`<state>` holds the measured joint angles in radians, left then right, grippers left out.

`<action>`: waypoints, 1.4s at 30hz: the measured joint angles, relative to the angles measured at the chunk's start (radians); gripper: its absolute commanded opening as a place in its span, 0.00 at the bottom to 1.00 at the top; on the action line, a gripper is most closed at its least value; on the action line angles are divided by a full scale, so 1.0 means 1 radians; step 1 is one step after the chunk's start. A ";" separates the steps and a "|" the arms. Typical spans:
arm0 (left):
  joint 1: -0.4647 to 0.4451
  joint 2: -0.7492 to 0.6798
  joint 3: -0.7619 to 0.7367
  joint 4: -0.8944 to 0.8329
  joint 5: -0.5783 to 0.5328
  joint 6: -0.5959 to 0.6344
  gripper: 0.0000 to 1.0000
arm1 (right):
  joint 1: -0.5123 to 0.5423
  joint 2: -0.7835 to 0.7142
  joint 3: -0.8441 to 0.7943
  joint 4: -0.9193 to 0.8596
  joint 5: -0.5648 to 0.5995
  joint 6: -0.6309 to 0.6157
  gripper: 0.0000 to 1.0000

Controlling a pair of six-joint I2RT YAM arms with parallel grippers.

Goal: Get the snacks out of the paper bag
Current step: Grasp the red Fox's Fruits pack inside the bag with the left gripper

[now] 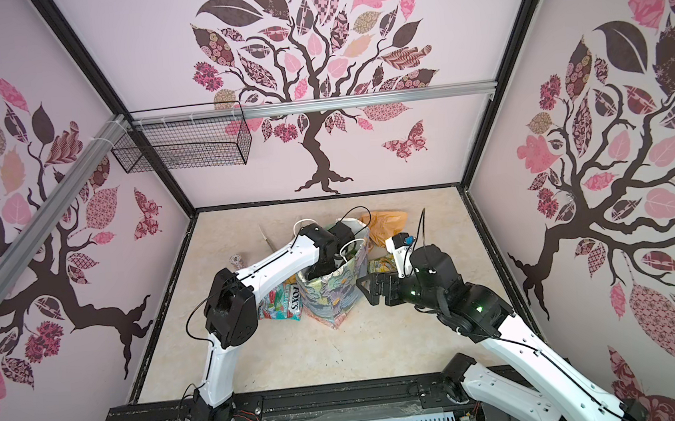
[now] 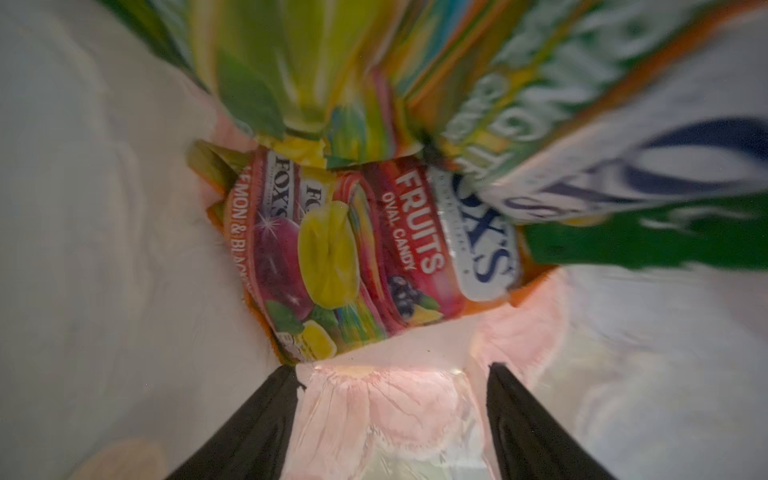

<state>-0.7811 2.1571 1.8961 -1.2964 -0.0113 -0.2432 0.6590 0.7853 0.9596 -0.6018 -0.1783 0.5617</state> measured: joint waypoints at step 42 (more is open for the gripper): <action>0.006 -0.114 -0.164 0.089 -0.071 0.006 0.00 | 0.000 -0.001 -0.003 -0.003 0.034 0.006 1.00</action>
<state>-0.7753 2.0430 1.7321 -1.2072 -0.0826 -0.2367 0.6590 0.7845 0.9565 -0.6052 -0.1448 0.5682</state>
